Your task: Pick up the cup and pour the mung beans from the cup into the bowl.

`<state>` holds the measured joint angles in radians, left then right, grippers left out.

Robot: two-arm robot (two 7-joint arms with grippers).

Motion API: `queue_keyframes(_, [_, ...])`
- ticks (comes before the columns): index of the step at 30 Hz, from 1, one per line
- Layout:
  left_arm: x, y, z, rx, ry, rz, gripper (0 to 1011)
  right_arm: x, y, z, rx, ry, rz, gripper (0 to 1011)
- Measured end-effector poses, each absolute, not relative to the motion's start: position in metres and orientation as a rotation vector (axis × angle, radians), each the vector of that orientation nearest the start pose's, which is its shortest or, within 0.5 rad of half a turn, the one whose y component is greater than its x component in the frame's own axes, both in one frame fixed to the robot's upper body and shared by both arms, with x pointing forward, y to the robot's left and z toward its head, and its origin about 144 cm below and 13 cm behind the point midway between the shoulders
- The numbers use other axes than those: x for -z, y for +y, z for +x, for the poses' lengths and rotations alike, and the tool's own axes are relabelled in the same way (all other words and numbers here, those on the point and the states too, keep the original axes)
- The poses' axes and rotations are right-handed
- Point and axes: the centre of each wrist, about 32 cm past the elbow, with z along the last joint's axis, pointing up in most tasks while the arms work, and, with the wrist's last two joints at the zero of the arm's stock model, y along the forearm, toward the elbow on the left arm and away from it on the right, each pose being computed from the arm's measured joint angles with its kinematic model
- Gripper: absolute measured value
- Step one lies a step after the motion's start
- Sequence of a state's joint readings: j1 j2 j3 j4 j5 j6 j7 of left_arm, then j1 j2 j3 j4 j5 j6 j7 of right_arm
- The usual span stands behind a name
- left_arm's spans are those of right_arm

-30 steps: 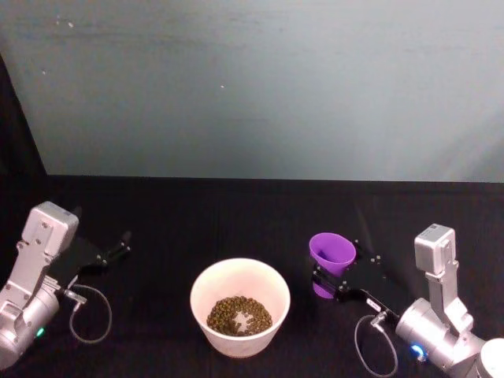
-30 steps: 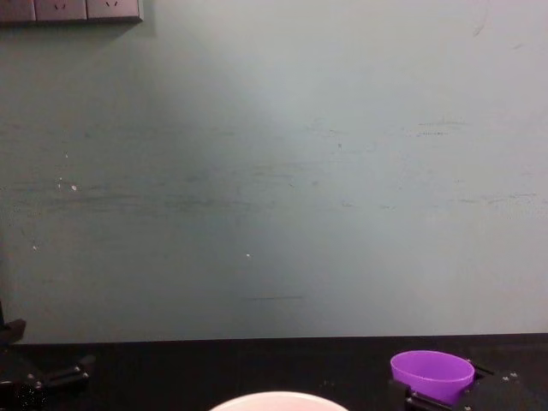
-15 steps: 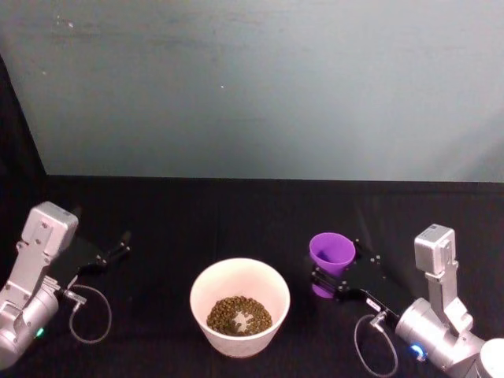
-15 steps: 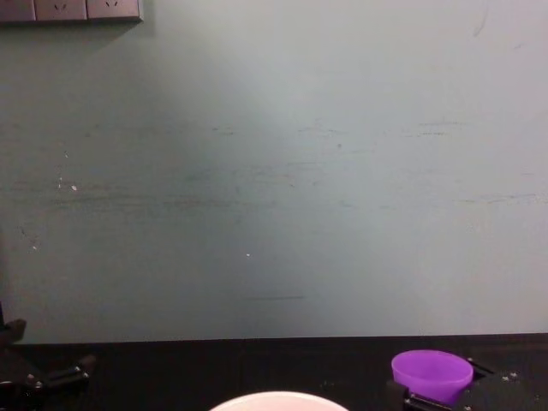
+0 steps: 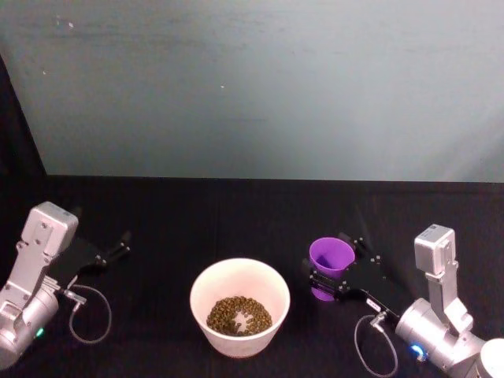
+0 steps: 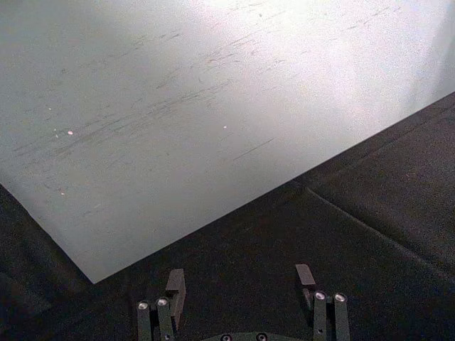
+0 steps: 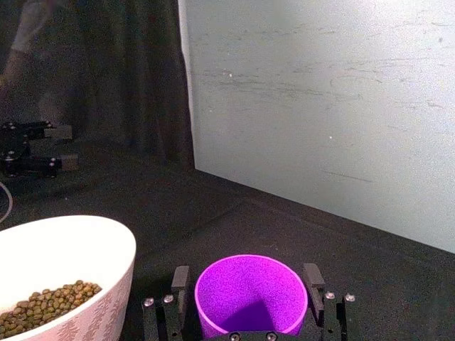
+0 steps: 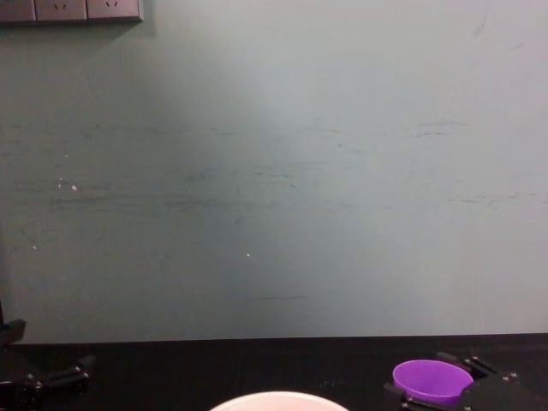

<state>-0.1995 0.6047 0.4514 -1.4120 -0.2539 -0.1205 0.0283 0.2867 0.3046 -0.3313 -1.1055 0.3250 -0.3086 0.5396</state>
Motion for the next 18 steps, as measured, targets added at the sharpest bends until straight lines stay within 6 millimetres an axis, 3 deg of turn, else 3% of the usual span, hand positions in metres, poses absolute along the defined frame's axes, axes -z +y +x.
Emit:
queue_keyframes(9, [-1.14,0.31,0.489,-1.248,-0.285,0.304,1004,-1.1,-0.268,0.516,0.858,-0.09,-0.006,1003])
queue_keyframes(18, [-1.14,0.31,0.489,-1.248,-0.285,0.305,1003,-1.129,-0.263,0.493,0.95,-0.099,0.027,1003])
